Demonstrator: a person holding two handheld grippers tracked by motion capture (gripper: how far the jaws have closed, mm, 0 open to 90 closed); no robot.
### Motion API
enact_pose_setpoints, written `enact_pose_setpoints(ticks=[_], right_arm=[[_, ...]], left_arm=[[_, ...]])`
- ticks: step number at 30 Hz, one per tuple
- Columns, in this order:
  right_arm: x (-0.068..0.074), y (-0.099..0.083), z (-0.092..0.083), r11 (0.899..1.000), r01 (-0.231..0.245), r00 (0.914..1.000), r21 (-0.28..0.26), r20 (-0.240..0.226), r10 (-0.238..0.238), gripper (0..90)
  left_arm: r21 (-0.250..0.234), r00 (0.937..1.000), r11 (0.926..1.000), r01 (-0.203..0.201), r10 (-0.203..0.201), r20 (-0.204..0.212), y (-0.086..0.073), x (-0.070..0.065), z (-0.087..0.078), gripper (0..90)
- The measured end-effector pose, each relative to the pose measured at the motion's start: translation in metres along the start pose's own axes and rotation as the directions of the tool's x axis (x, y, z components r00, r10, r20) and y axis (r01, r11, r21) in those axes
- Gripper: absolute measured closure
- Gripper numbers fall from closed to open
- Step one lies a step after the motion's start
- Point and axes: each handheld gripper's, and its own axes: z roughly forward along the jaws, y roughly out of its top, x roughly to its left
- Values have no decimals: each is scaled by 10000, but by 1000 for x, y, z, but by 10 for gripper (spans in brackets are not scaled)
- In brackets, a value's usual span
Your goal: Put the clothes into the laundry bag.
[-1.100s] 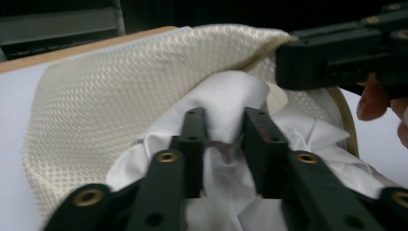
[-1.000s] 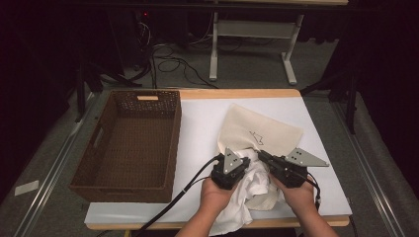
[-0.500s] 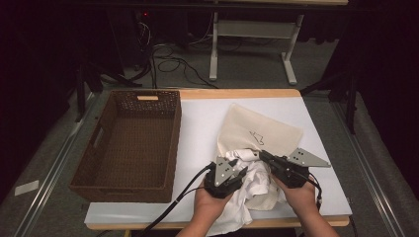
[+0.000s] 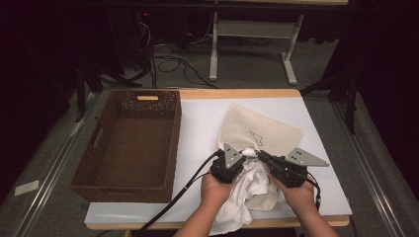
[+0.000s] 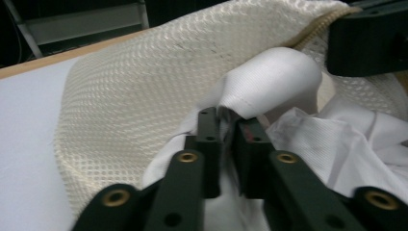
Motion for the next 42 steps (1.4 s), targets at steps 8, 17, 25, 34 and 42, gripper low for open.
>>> enact_pose_setpoints(ticks=[8, 17, 25, 34, 42], right_arm=[[-1, 0, 0, 10000, -3, 10000, 10, 83, 3, 894], [3, 2, -4, 9997, 67, 9999, -219, -75, -69, 894], [-1, -1, -6, 9999, 50, 10000, -151, -23, -51, 894], [1, -1, -4, 9999, 88, 10000, -77, 6, -88, 894], [1, -3, -3, 9999, 129, 9999, 20, 3, -129, 894]], left_arm=[[-390, 9919, 9911, -1270, 1267, -114, -6, -20, -16, 870], [210, 9996, 9994, -270, 273, -103, -8, -11, -1, 793], [-389, 9996, 9988, 286, -287, -23, -18, -5, -34, 406], [926, 9946, 9904, 1030, -1037, 28, -41, 16, -45, 163], [508, 9970, 9980, 369, -402, 663, -31, -3, -27, 711]])
